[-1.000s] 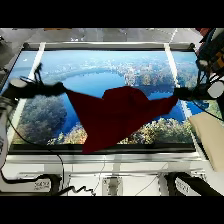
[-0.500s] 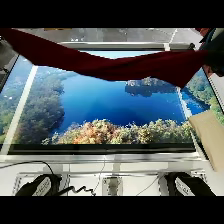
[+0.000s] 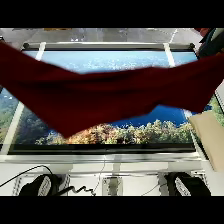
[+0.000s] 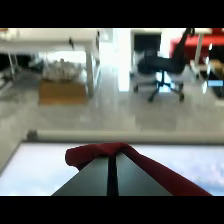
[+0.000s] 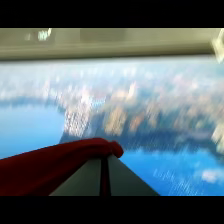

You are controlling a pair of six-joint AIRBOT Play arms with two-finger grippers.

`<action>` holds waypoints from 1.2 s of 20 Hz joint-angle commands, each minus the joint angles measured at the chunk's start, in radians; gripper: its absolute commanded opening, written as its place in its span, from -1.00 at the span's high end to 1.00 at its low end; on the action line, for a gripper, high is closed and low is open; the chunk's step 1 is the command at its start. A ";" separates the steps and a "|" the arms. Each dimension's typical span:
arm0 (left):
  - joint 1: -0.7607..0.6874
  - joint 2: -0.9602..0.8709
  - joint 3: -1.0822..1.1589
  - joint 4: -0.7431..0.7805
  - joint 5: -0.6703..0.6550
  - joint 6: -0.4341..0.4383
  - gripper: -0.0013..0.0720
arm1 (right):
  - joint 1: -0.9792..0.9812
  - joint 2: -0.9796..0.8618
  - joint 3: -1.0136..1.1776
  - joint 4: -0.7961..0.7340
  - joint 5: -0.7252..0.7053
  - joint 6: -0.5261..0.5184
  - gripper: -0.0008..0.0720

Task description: Fold the clothes and pants, and hang the long-sleeved shirts on hangers.

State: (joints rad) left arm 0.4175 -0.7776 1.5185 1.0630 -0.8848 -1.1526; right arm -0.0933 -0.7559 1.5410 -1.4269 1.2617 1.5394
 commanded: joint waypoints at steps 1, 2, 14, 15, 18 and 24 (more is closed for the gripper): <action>-0.008 -0.095 -0.053 0.036 -0.225 -0.015 0.93 | 0.000 -0.055 -0.086 0.152 0.219 -0.009 0.95; -0.019 -0.144 -0.075 0.036 -0.272 -0.014 0.93 | 0.002 -0.085 -0.136 0.195 0.237 -0.015 0.95; -0.256 -0.658 -0.178 -0.102 0.111 0.010 -0.91 | 0.014 -0.373 -0.587 0.218 -0.297 -0.042 0.95; -0.245 -0.656 -0.178 -0.095 0.076 0.002 -0.92 | 0.014 -0.386 -0.586 0.219 -0.313 -0.042 0.95; -0.188 -0.653 -0.178 -0.094 -0.251 -0.023 -0.06 | 0.014 -0.390 -0.586 0.218 -0.339 -0.042 0.95; -0.160 -0.574 -0.496 -0.090 -0.493 -0.027 0.93 | 0.014 -0.390 -0.586 0.218 -0.336 -0.042 0.95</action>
State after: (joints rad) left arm 0.2481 -1.3968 1.1843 0.9916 -1.3102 -1.1721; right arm -0.0799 -1.1431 0.9562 -1.2087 0.9356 1.4975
